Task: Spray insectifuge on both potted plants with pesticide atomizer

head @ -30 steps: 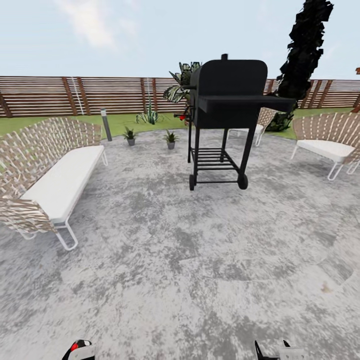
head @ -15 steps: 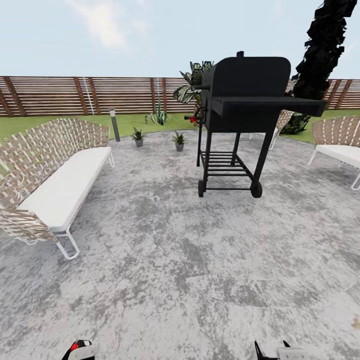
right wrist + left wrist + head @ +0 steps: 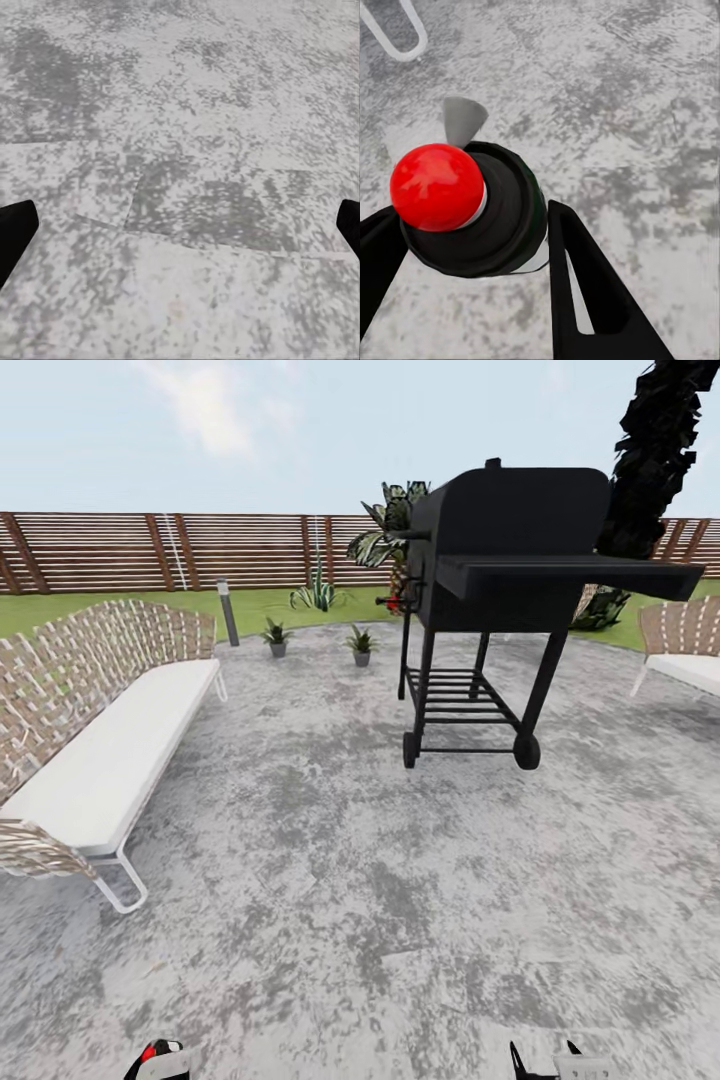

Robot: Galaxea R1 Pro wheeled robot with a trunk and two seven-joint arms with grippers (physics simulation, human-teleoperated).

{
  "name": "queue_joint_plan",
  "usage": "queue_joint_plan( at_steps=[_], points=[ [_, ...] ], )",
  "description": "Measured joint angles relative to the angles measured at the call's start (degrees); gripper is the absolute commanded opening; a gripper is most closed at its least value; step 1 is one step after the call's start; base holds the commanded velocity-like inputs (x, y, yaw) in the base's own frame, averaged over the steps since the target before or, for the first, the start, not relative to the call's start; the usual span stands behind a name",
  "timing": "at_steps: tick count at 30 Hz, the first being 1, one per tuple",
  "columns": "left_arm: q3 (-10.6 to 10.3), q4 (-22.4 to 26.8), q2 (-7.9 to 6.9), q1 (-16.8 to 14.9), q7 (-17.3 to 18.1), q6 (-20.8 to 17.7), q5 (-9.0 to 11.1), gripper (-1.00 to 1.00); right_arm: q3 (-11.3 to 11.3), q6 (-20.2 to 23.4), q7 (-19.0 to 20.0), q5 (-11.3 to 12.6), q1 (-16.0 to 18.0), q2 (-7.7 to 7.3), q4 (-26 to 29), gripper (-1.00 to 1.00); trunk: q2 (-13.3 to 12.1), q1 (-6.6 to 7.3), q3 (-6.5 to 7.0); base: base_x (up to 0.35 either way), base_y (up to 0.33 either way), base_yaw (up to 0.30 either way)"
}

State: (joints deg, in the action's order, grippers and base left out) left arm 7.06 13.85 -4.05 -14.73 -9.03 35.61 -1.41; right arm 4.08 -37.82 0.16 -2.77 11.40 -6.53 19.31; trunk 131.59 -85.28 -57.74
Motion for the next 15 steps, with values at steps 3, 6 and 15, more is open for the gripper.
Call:
queue_joint_plan(
  at_steps=[3,6,15],
  points=[
    [0.0,0.0,0.0,0.0,0.0,0.0,0.0,-1.0,0.0,0.0,0.0,0.0,0.0,0.0,0.0,1.0,0.0,0.0,0.0,0.31,0.165,0.002],
    [0.0,0.0,0.0,0.0,0.0,0.0,0.0,-1.0,0.0,-0.1,0.0,0.0,0.0,0.0,0.0,1.0,0.0,0.0,0.0,0.317,0.129,0.105],
    [0.0,0.0,0.0,0.0,0.0,0.0,0.0,-1.0,0.0,-0.1,0.0,0.0,0.0,0.0,0.1,1.0,0.0,0.0,0.0,0.332,0.081,0.212]
  ],
)
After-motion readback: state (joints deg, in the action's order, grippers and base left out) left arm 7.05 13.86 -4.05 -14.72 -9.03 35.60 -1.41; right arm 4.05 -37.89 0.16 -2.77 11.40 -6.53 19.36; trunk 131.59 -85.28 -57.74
